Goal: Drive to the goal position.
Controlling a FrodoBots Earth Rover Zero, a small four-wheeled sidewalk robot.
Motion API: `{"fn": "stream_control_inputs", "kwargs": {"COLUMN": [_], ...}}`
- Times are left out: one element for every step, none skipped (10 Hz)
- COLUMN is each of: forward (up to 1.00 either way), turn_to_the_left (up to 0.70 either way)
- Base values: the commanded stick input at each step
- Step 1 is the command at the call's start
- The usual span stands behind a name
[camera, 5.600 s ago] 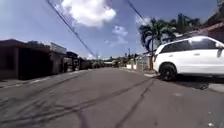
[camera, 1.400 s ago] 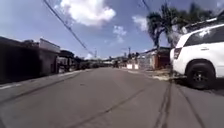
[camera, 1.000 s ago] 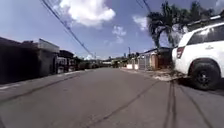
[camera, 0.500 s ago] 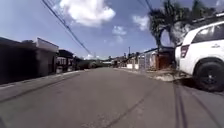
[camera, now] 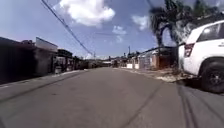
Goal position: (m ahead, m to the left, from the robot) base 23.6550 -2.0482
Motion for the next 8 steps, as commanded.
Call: {"fn": "stream_control_inputs", "kwargs": {"forward": [0.45,0.45,0.45,0.45,0.45,0.45,0.45,0.45], "turn_to_the_left": [0.00,0.00,0.00,0.00,0.00,0.00,0.00,0.00]}}
